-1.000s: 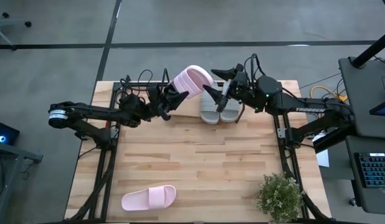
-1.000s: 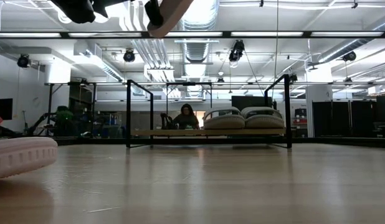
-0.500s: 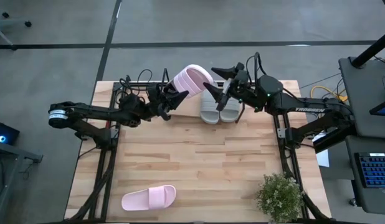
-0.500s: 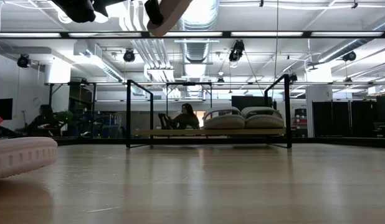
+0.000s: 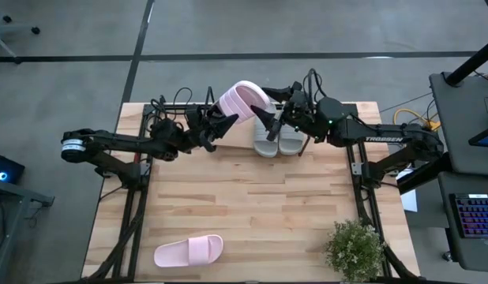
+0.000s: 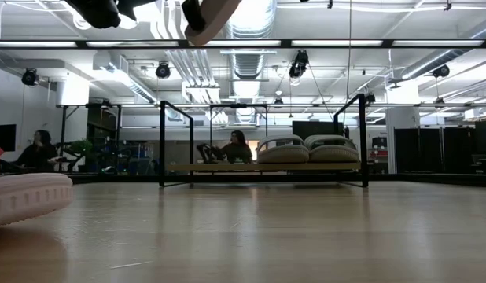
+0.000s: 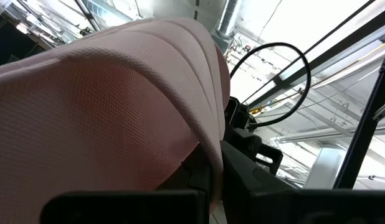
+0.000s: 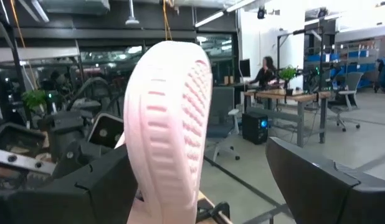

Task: Pick and place slides into the shelf
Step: Put the top pink slipper on the shelf

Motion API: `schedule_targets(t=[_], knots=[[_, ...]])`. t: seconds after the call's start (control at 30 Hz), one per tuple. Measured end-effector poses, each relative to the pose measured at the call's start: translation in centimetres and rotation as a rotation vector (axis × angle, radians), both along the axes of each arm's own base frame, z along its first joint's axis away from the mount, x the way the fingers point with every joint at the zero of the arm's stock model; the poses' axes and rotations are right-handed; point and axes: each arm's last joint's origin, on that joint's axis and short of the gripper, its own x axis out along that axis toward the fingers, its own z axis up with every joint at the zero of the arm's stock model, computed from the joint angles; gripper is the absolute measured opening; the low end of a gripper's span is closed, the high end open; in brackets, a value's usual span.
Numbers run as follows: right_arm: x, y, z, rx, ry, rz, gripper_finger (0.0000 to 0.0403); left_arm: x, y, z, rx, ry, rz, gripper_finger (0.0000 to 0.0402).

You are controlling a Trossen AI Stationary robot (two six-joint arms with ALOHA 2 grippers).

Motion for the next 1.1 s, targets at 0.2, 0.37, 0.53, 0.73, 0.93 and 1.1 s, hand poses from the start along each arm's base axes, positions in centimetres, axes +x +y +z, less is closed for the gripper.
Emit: schedule_targets(t=[0.2,0.37,0.53,0.73,0.93,1.1], knots=[[-0.03,-0.25,-0.03,0.005,-0.001,-0.006,0.0327,0.03,-0.02,-0.06,0.002,0.006,-0.004,0.0000],[-0.03,-0.34,-0.03,0.016,-0.006,-0.010,0.0308,0.02,-0.02,-0.06,0.002,0.005,-0.004,0.0000],[-0.05,-0.31,0.00,0.017,-0.008,-0.010,0.0226,0.02,0.03,-0.06,-0.007,0.004,0.008,0.0000],[-0.02,-0.28,-0.02,0.014,-0.007,-0.007,0.0076,0.05,0.05,-0.01,-0.005,0.007,0.012,0.0000],[-0.04,-0.33,-0.02,0.029,-0.013,-0.023,0.0039,0.08,0.06,-0.05,-0.004,0.011,0.013,0.0000],[-0.05,-0.36,-0.02,0.044,-0.020,-0.028,0.0039,0.07,0.08,-0.07,-0.004,0.011,0.012,0.0000]])
